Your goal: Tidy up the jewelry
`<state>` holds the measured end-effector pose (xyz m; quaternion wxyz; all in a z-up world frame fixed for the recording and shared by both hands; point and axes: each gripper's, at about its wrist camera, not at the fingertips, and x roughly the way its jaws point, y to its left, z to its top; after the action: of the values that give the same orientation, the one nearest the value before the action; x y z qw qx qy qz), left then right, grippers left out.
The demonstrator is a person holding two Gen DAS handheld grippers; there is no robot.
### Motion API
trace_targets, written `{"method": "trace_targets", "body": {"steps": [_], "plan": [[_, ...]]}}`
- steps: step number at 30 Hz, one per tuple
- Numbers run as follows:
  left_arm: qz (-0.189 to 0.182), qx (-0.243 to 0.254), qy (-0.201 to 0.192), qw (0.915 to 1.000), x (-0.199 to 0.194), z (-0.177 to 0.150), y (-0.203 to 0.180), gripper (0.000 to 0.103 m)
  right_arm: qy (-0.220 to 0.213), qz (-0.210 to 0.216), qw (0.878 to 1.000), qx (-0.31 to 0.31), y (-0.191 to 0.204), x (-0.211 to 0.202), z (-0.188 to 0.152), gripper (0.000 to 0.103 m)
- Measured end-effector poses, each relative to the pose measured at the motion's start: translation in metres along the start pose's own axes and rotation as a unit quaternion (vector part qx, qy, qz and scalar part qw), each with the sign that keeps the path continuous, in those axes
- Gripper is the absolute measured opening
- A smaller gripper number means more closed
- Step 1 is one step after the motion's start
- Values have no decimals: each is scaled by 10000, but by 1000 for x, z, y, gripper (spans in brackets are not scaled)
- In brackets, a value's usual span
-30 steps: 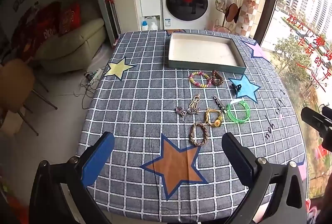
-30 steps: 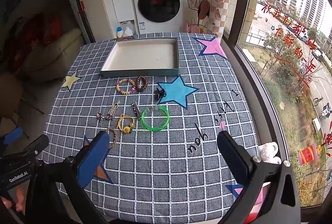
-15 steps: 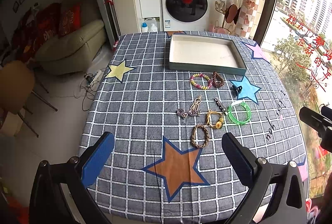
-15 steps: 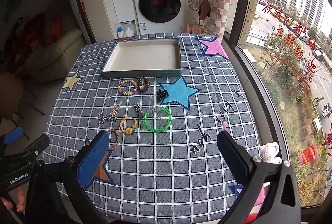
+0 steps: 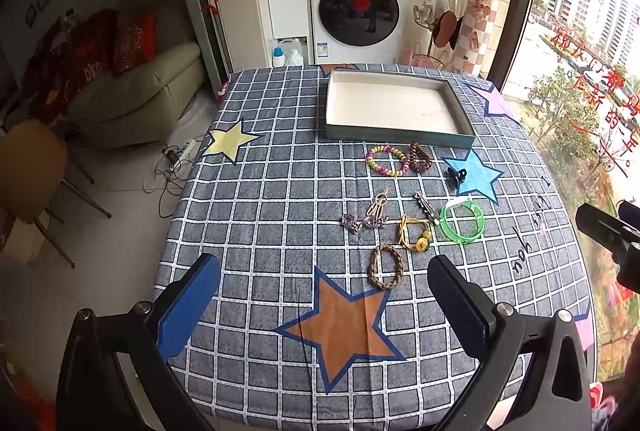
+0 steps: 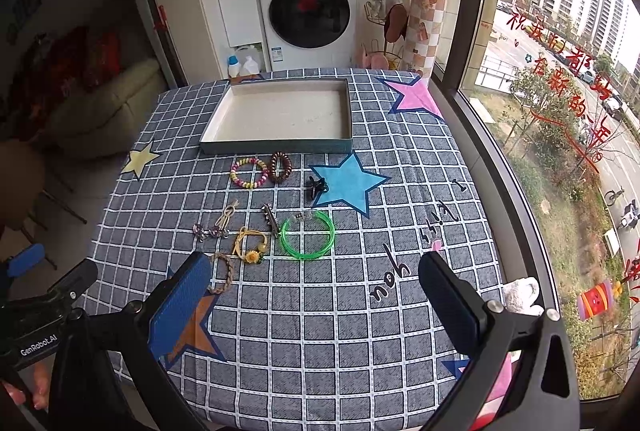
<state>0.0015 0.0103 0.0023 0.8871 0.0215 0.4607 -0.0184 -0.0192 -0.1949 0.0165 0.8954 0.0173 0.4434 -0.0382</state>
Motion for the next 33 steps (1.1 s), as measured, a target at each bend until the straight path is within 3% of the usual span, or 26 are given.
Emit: {"method": "trace_targets", "body": {"steps": [33], "plan": [[-1, -6, -146, 9999, -5, -3, -5, 103, -103, 11, 9999, 40, -7, -3, 0, 103]]}}
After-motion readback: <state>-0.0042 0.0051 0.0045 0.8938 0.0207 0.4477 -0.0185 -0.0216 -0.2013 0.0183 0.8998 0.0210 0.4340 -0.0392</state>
